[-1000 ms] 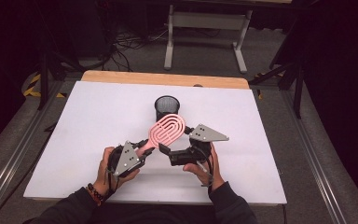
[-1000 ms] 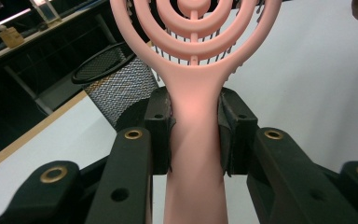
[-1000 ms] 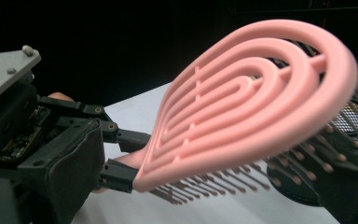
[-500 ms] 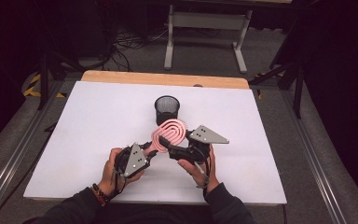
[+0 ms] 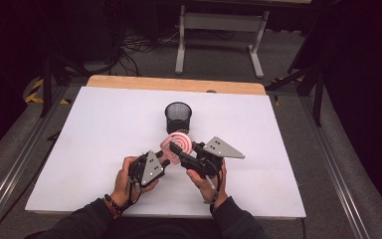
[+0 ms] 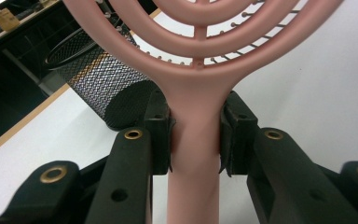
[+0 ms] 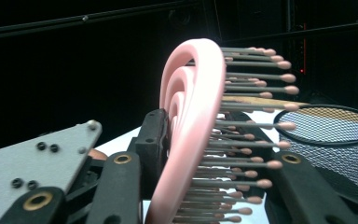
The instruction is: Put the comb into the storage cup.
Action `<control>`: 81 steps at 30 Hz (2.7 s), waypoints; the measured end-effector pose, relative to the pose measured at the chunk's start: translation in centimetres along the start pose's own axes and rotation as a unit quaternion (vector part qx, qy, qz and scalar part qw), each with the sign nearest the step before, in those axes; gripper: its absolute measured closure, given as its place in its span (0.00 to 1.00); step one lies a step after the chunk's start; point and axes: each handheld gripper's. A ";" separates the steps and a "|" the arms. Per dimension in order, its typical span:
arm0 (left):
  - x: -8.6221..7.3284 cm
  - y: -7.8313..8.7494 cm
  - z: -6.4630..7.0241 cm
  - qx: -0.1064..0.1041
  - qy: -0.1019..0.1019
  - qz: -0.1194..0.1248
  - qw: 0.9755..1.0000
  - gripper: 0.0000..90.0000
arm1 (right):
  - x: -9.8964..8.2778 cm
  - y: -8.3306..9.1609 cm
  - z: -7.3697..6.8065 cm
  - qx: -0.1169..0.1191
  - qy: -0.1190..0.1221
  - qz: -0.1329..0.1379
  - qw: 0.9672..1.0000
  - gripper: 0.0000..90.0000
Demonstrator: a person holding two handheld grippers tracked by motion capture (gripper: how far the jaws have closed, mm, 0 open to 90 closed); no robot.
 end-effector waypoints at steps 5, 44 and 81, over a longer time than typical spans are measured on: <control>0.0 0.0 -0.1 -0.007 0.002 0.005 1.000 0.77 | 0.2 0.1 -0.4 0.007 0.009 0.000 1.000 0.68; 0.0 3.6 -3.2 -0.103 0.047 0.086 0.990 0.20 | 2.3 1.9 0.0 -0.024 0.069 0.010 0.997 0.70; -6.1 11.6 -7.5 -0.059 0.089 0.057 0.993 0.07 | 4.5 4.2 1.6 -0.051 0.102 0.021 0.993 0.70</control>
Point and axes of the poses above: each handheld gripper's, and its own axes: y roughly backward along the jaws, x roughly out of its top, z roughly to its right, and after that the axes turned 9 degrees about z, right-handed
